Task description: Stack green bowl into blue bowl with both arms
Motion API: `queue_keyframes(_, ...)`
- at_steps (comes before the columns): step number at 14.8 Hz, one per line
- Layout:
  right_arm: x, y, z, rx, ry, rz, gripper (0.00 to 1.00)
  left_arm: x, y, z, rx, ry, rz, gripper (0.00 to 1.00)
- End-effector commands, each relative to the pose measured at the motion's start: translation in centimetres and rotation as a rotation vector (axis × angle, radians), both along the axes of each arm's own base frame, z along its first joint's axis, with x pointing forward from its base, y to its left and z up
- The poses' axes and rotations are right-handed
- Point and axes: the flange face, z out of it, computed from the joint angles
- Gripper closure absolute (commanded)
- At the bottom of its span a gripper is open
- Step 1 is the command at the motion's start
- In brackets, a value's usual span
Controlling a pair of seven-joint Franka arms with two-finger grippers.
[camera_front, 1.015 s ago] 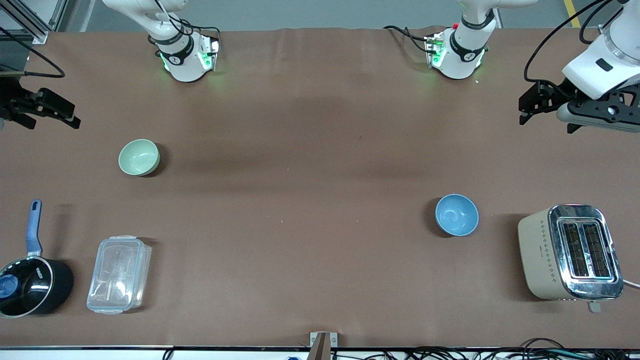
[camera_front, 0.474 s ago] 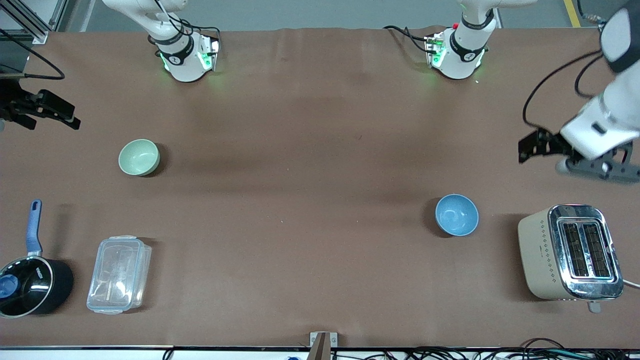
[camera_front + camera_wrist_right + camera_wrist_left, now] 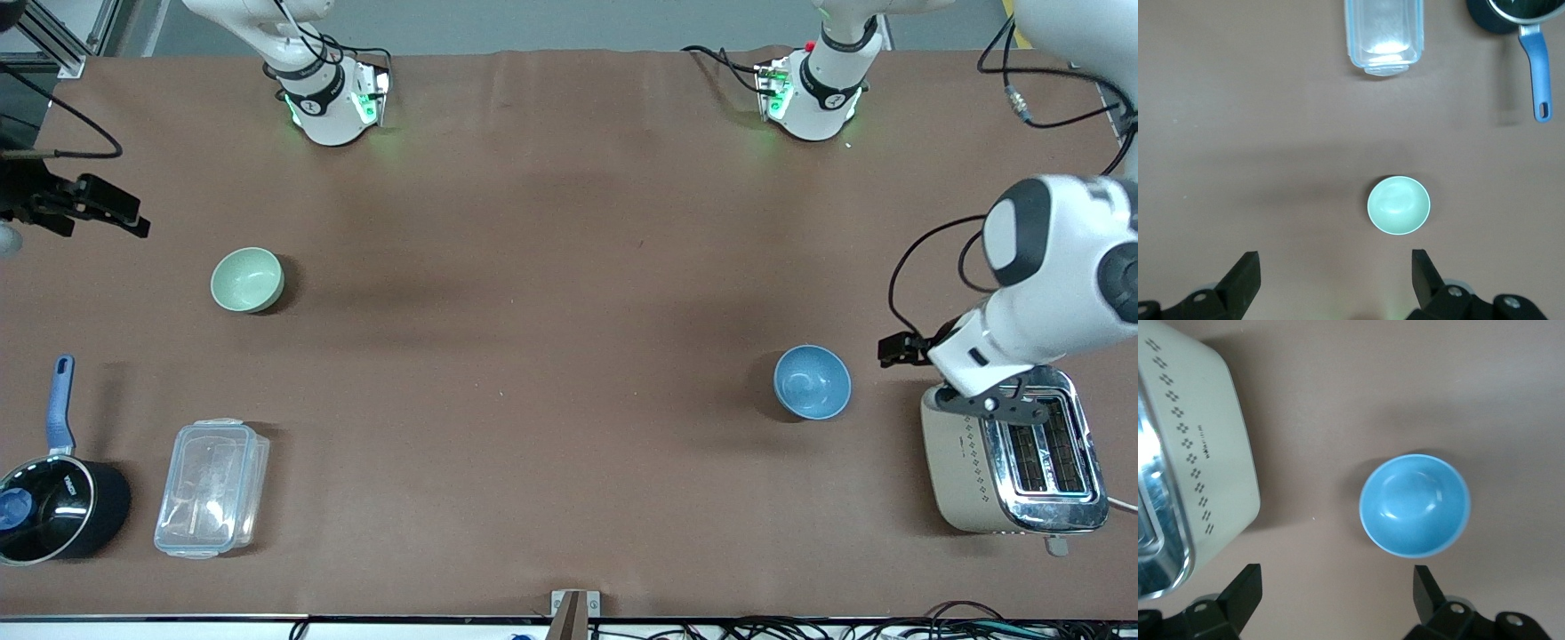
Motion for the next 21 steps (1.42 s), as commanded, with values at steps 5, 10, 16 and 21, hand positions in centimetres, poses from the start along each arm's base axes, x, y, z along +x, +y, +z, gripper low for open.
queue_keyframes(5,-2.7,-9.0,-13.0,0.049,0.025,0.052,0.0,1.8,1.3,-11.5,-0.014,0.032,0.009,0.0)
queue_keyframes(10,-6.2,-12.6,-22.9,0.123,-0.011,0.065,0.05,0.6,-0.6,-15.0,-0.058,0.089,0.023,0.07)
queue_keyframes(16,-7.8,-15.2,-33.2,0.191,0.139,0.029,0.14,0.0,-1.8,-15.8,-0.053,0.109,0.005,0.76)
queue_keyframes(21,-8.5,-16.4,-37.9,0.216,0.176,0.039,0.17,0.3,-2.3,-14.8,-0.054,0.087,0.014,1.0)
